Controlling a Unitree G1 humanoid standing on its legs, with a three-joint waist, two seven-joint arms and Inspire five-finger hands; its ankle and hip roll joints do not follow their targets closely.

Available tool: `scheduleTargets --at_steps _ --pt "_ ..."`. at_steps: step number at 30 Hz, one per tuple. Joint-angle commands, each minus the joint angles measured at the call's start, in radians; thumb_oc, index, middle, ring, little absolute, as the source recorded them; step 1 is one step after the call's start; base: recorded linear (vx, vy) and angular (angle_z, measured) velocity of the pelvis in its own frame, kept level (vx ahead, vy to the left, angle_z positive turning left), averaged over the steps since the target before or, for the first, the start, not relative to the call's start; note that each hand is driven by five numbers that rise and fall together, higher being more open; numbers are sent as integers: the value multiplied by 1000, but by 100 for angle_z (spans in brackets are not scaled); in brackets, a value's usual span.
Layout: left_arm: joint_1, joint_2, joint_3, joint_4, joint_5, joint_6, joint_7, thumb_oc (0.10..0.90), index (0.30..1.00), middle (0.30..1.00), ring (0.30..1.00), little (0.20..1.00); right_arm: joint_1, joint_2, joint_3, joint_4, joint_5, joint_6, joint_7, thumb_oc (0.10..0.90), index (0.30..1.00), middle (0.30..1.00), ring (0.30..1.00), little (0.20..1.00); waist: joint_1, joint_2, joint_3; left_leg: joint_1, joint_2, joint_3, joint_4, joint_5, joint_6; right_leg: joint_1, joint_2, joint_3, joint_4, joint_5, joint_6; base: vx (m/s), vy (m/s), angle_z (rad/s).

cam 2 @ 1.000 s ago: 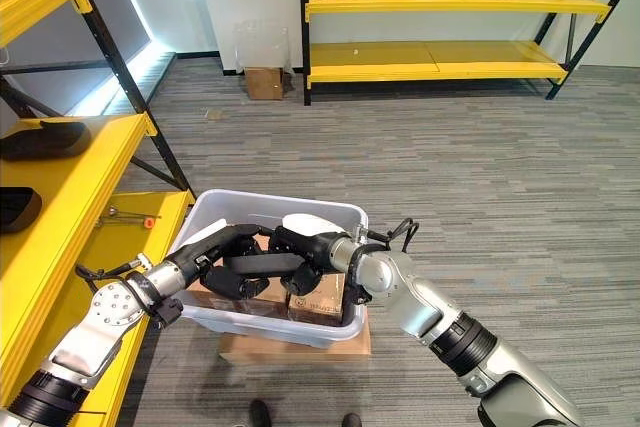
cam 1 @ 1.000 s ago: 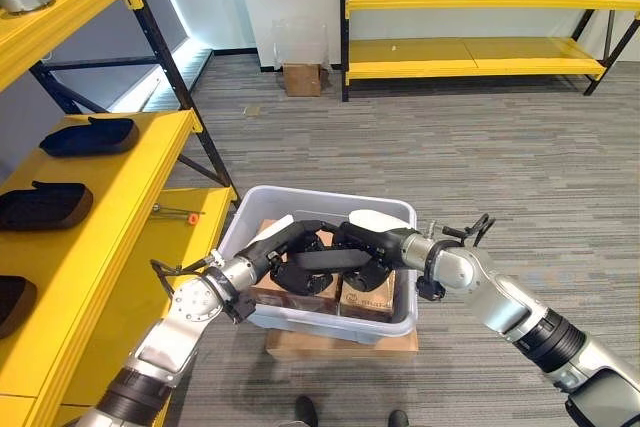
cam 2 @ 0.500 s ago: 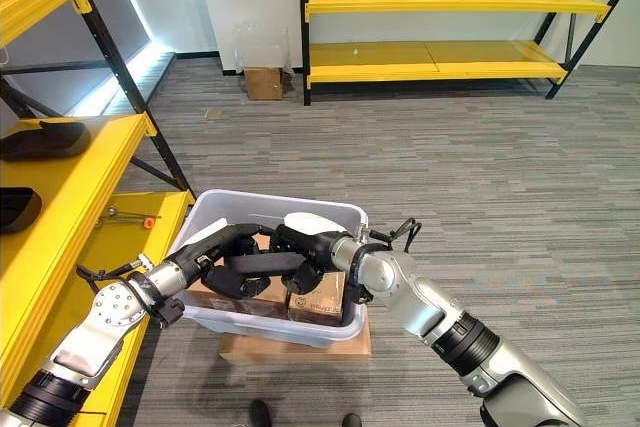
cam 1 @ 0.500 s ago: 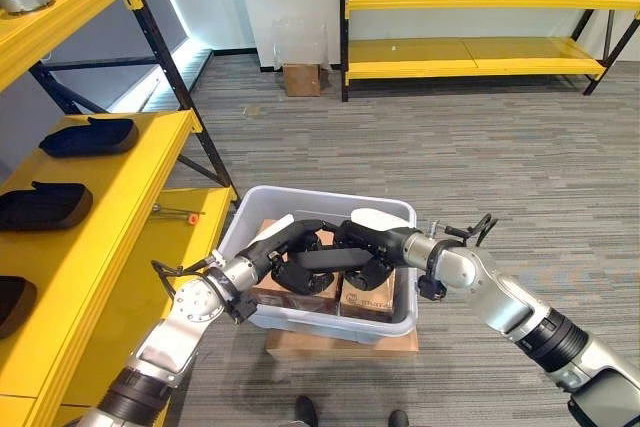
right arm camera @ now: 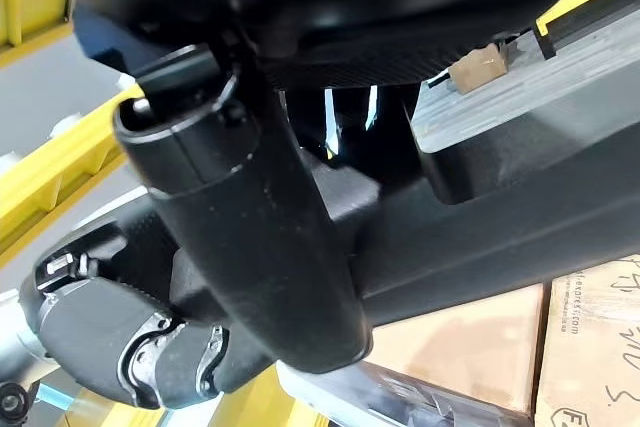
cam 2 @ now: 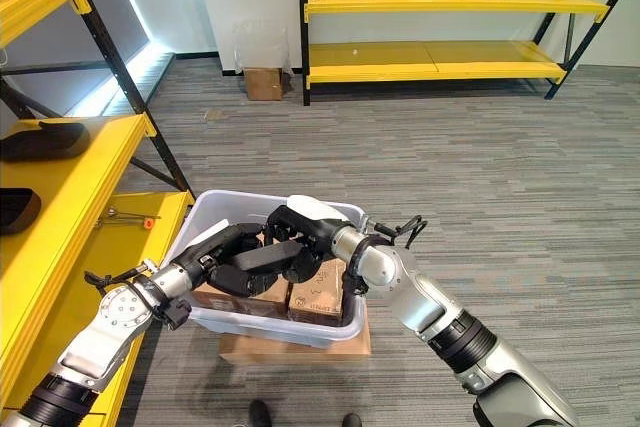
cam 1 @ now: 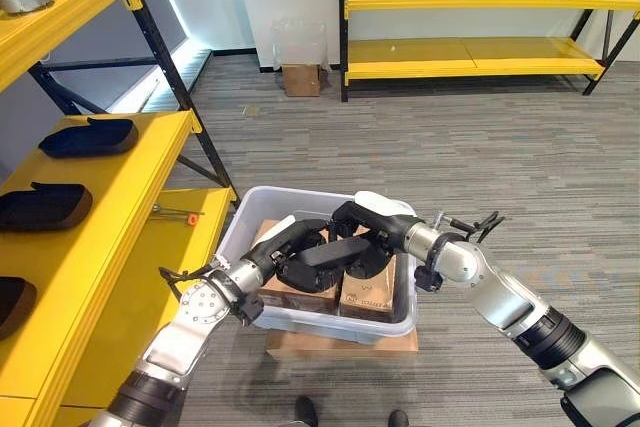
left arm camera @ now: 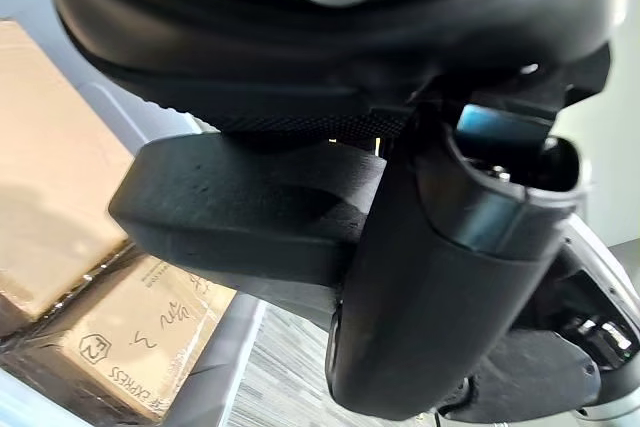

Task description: Move parts from the plastic box to the shelf.

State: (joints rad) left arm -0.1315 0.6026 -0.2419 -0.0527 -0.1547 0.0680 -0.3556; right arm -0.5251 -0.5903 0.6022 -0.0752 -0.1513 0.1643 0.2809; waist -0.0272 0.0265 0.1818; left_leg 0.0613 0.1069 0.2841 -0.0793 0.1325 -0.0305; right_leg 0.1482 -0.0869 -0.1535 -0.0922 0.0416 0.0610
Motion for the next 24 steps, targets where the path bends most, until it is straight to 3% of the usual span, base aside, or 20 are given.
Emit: scheduleTargets --at_steps 1,4,7,12,24 --pt "-74 -58 -82 -51 -71 -101 -31 400 300 300 300 300 -169 94 -126 -148 74 -82 -180 900 1000 1000 1000 1000 13 -8 -65 82 122 -9 -8 -77 -104 -13 -99 -91 31 7 75 0 0 0" --pt "-76 -66 -87 -46 -76 -98 -5 400 300 300 300 300 -156 111 -179 -145 102 -22 -291 900 1000 1000 1000 1000 5 -3 -64 86 121 -8 -8 -77 -104 -12 -98 -85 32 7 74 10 13 -3" --pt "-68 -66 -82 -49 -77 -104 2 400 300 300 300 300 -137 120 -213 -110 148 -36 -398 900 1000 1000 1000 1000 2 -1 -64 88 122 -6 -8 -77 -104 -12 -98 -82 32 8 74 13 6 -5" --pt "-68 -63 -77 -51 -81 -103 8 400 300 300 300 300 -122 128 -265 -91 197 -87 -433 900 1000 1000 1000 1000 -3 4 -60 87 121 -5 -8 -77 -103 -14 -98 -80 36 5 73 0 0 0" --pt "-56 -71 -71 -54 -81 -105 22 400 300 300 300 300 -81 154 -315 -116 309 -113 -510 900 1000 1000 1000 1000 -10 8 -59 92 119 -4 -8 -79 -102 -9 -98 -76 33 5 70 0 0 0"
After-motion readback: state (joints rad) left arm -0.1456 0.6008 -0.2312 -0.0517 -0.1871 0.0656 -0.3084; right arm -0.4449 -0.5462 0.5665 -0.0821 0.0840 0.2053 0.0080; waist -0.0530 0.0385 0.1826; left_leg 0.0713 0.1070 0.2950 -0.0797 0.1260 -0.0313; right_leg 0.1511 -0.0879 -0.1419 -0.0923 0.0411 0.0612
